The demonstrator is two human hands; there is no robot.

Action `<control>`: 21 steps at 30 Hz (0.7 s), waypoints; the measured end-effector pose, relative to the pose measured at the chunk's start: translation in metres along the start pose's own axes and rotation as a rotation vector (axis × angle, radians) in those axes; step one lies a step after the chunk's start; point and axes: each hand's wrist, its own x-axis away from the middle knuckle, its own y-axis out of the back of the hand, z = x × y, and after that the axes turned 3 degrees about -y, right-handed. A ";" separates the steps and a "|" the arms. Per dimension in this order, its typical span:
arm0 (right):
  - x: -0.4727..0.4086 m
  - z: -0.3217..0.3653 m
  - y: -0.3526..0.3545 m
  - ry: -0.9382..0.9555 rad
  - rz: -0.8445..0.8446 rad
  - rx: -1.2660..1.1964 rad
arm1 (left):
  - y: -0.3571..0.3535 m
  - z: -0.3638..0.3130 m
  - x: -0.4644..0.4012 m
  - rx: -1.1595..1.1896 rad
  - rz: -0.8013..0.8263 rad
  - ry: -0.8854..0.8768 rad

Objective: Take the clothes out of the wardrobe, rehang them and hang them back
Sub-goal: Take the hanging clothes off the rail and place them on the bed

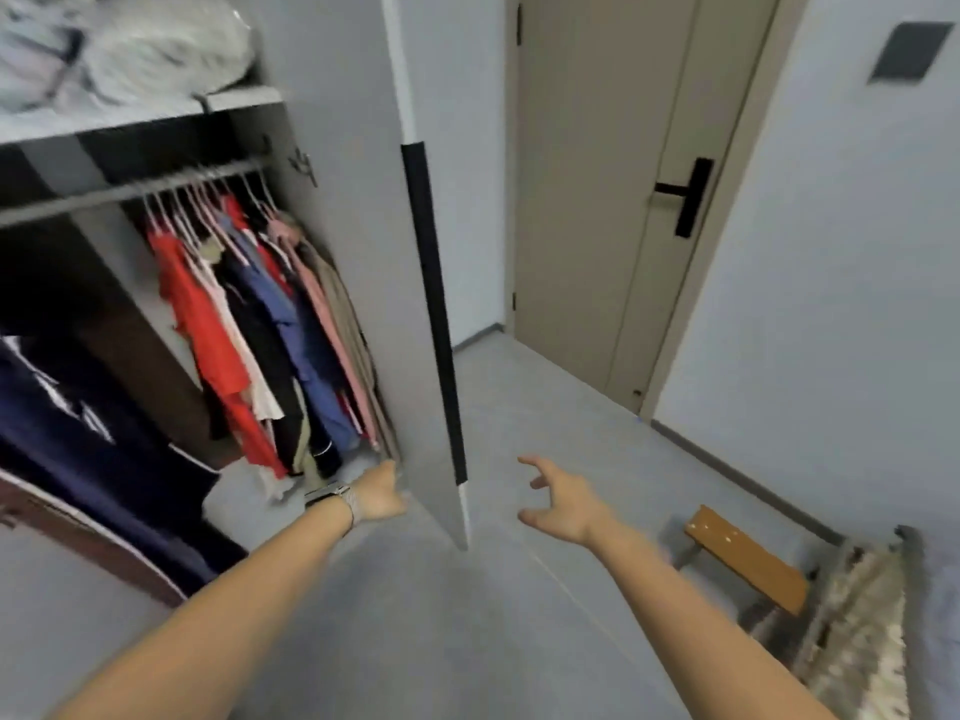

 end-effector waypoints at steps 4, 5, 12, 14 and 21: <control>-0.063 0.092 -0.047 0.110 0.087 -0.002 | 0.047 0.102 -0.003 0.082 -0.139 0.114; -0.078 0.110 -0.059 0.121 0.100 -0.029 | 0.059 0.120 0.000 0.108 -0.173 0.117; -0.171 0.208 -0.137 0.112 0.203 -0.189 | 0.097 0.251 -0.023 0.345 -0.360 0.187; -0.200 0.232 -0.151 0.130 0.215 -0.208 | 0.106 0.265 -0.035 0.361 -0.370 0.215; -0.303 0.302 -0.173 0.306 0.292 -0.150 | 0.157 0.283 -0.097 0.427 -0.477 0.252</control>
